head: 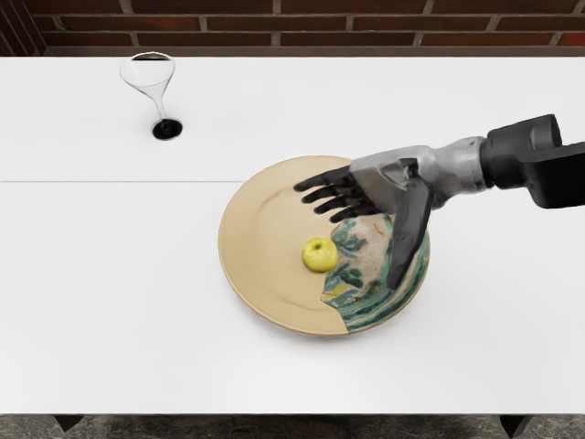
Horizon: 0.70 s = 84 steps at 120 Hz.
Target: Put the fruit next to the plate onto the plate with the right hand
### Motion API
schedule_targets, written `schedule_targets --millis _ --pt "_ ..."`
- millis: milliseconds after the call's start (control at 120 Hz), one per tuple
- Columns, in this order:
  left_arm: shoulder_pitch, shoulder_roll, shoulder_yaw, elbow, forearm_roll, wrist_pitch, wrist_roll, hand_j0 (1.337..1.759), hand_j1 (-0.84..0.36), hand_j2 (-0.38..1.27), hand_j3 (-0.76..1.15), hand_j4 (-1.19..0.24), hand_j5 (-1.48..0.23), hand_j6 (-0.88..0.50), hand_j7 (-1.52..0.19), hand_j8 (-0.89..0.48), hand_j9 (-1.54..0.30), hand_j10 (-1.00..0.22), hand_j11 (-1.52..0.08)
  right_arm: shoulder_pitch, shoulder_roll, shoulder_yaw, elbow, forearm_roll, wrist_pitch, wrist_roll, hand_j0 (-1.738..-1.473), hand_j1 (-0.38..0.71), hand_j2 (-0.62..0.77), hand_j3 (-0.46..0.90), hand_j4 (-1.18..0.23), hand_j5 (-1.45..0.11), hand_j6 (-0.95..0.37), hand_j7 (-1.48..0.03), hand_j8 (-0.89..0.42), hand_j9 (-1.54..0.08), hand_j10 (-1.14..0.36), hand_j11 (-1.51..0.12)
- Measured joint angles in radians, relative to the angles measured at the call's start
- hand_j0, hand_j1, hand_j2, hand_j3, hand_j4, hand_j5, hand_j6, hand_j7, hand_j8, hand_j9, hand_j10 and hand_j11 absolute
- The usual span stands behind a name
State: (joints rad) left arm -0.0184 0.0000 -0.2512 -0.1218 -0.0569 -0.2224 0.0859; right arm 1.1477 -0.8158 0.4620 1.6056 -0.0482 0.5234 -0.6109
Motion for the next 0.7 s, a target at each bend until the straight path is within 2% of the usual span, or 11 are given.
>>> schedule_targets --millis 167,283,408,700 --pt "0.0 0.0 0.001 0.0 0.001 0.0 0.0 1.658 0.35 0.0 0.0 0.0 0.0 0.0 0.0 0.0 0.0 0.0 0.0 -0.067 -0.032 0.04 -0.181 0.29 0.07 0.0 -1.658 -0.34 0.0 0.0 -0.01 -0.01 -0.01 -0.01 -0.01 -0.01 -0.01 -0.01" --pt "0.0 0.0 0.001 0.0 0.002 0.0 0.0 1.658 0.35 0.0 0.0 0.0 0.0 0.0 0.0 0.0 0.0 0.0 0.0 -0.121 -0.061 0.04 -0.265 0.403 0.082 0.0 -1.658 -0.35 0.0 0.0 0.0 -0.01 0.0 -0.01 0.0 -0.01 0.0 -0.01" --pt "-0.003 0.0 0.001 0.0 0.002 0.0 0.0 1.658 0.35 0.0 0.0 0.0 0.0 0.0 0.0 0.0 0.0 0.0 0.0 -0.149 -0.098 0.017 -0.3 0.444 0.086 0.0 -1.658 -0.35 0.0 0.0 0.0 0.0 0.0 0.0 0.0 0.0 0.0 0.0" --pt "-0.002 0.0 0.001 0.0 0.002 0.0 0.0 1.658 0.35 0.0 0.0 0.0 0.0 0.0 0.0 0.0 0.0 0.0 0.0 -0.215 -0.284 -0.007 -0.316 0.479 0.088 0.0 -1.658 -0.35 0.0 0.0 0.0 0.0 0.0 0.0 0.0 0.0 0.0 0.0"
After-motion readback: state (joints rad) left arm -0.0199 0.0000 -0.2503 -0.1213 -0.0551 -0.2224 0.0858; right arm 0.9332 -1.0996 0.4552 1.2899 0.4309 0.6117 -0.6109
